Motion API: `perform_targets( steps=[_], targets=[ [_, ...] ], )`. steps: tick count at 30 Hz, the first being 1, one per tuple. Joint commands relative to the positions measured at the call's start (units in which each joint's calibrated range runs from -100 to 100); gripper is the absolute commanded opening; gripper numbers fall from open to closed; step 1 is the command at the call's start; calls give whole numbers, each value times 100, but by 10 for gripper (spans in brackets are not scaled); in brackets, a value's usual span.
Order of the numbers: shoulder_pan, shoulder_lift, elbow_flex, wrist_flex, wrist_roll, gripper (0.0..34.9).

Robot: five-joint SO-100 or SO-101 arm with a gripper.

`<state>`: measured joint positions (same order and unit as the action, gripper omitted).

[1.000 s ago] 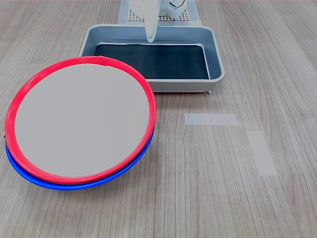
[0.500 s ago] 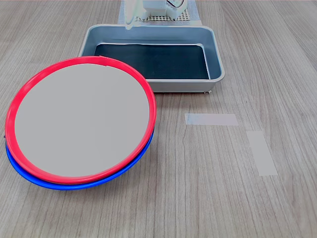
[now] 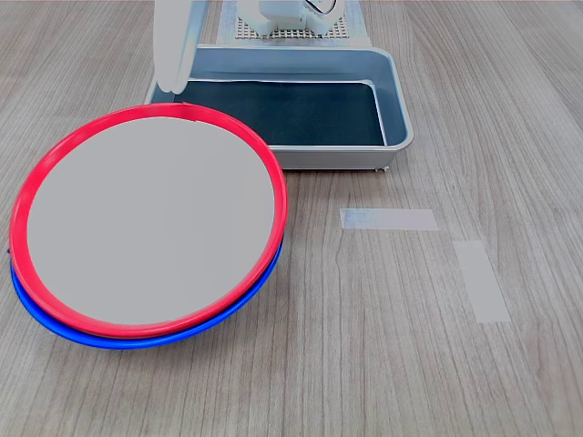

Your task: Lift the stacked dish and set it down on the table.

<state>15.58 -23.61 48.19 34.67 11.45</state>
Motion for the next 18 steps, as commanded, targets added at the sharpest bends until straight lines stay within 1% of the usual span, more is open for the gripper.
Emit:
perform_targets(
  steps=[1, 5, 10, 18],
  targets=[
    [94, 242, -335, -78, 73, 174],
    [104, 430, -444, -210, 68, 161],
    [47, 856, -954, -219, 5, 154],
    [-9, 1300, -1264, -425, -20, 154]
  ],
)
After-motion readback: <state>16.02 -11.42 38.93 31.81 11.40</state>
